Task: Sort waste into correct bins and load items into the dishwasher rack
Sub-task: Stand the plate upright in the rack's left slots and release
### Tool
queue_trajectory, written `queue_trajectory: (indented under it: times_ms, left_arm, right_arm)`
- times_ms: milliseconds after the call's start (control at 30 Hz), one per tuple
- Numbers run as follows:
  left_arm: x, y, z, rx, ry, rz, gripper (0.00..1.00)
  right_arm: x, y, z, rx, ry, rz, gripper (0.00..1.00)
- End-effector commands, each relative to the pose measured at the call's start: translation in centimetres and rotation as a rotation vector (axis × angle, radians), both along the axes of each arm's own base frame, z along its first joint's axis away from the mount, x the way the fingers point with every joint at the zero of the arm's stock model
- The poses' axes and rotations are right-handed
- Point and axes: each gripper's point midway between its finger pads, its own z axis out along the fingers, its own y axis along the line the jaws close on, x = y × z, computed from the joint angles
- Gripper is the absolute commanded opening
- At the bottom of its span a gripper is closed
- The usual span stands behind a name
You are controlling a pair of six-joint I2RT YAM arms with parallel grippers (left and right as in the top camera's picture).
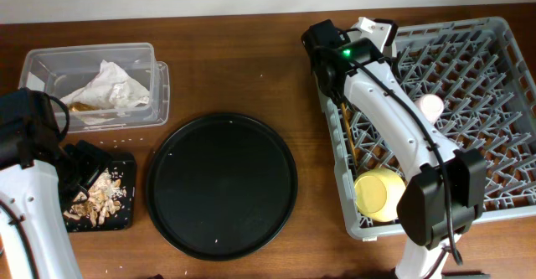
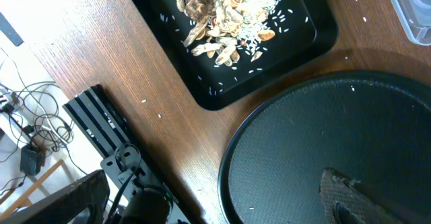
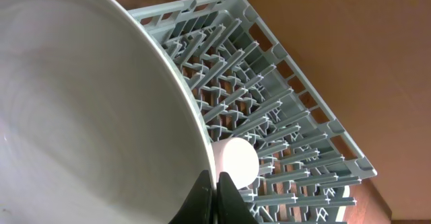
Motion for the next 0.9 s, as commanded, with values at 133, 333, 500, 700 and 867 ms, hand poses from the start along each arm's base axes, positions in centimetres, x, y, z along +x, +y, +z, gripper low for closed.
queue_trajectory:
  times_ms: [133, 333, 500, 700, 867]
  left_arm:
    - [0.0, 0.1, 0.4, 0.006, -0.019, 0.019, 0.99]
    - [0.0, 0.1, 0.4, 0.006, -0.019, 0.019, 0.99]
    - [0.0, 0.1, 0.4, 0.006, -0.019, 0.019, 0.99]
    - [0.0, 0.1, 0.4, 0.006, -0.019, 0.019, 0.99]
    - [0.0, 0.1, 0.4, 0.006, -0.019, 0.019, 0.99]
  right_arm:
    - [-0.2, 3.2, 0.1, 0.009, 0.067, 0.124, 0.21]
    - [-1.5, 6.3, 2.9, 0.231, 0.091, 0.248, 0.75]
    - [-4.9, 7.8, 10.4, 0.462, -0.002, 0.353, 0.79]
    - [-15.1, 6.4, 18.1, 0.678, -0.08, 0.487, 0.91]
    - [-21.3, 5.2, 18.8, 0.745, -0.064, 0.569, 0.9]
